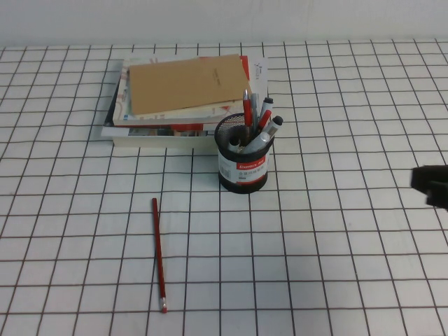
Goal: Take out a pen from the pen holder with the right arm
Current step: 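Take a marker out of the pen holder and lay it on the table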
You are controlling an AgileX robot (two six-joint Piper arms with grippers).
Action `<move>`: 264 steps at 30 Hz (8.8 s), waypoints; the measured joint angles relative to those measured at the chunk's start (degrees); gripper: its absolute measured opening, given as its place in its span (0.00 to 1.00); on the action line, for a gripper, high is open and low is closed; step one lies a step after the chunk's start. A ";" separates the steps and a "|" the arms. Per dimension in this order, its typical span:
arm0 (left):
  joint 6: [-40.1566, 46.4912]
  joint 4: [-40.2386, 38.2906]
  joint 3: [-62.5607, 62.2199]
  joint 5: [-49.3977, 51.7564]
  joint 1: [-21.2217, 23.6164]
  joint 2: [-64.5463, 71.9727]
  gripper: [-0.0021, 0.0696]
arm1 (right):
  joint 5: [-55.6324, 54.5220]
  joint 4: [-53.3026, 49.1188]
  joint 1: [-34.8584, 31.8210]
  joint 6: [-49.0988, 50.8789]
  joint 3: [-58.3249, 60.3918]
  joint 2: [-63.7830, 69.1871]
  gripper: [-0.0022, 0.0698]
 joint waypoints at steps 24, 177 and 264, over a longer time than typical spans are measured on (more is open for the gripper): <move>0.00 0.00 0.00 0.00 0.00 0.00 0.02 | -62.85 -14.63 47.00 9.06 -0.45 25.44 0.19; 0.00 0.00 0.00 0.00 0.00 0.00 0.02 | 40.65 -27.51 34.75 43.13 -93.18 79.72 0.21; 0.00 0.00 0.00 0.00 0.00 0.00 0.02 | 25.78 -60.39 39.21 49.45 -13.63 -0.35 0.01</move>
